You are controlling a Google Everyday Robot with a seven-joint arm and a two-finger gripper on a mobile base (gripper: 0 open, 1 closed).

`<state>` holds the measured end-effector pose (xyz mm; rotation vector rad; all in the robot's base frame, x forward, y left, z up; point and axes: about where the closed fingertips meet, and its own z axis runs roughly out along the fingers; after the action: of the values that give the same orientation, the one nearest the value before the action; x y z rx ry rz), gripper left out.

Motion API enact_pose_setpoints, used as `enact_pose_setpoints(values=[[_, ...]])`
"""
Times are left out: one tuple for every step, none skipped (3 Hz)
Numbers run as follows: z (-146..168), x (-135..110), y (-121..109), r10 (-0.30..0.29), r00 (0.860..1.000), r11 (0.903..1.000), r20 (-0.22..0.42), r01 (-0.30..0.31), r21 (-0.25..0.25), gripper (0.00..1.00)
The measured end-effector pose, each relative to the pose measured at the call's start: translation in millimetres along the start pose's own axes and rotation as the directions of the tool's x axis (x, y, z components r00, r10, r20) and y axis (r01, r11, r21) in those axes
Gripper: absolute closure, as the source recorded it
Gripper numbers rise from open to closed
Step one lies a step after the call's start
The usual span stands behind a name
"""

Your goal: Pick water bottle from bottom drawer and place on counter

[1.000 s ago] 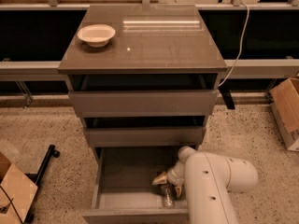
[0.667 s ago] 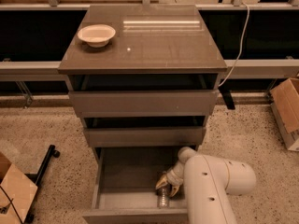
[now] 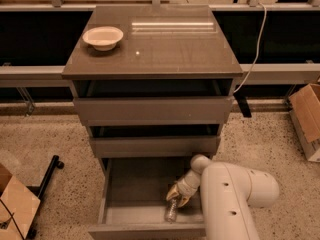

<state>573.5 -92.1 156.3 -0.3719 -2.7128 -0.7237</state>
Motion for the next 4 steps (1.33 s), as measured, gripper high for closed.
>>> enact_pose_setpoints(values=[[-28,6,19,-0.046,0.999,0.9985,0.026,0.047,-0.03,1.0],[-69,18,36,-0.087,0.993,0.9924,0.077,0.093,-0.08,1.0],[-121,45,45,-0.11,0.989,0.9872,0.094,0.12,-0.105,1.0],[-183,77,49,-0.147,0.982,0.9778,0.115,0.162,-0.133,1.0]])
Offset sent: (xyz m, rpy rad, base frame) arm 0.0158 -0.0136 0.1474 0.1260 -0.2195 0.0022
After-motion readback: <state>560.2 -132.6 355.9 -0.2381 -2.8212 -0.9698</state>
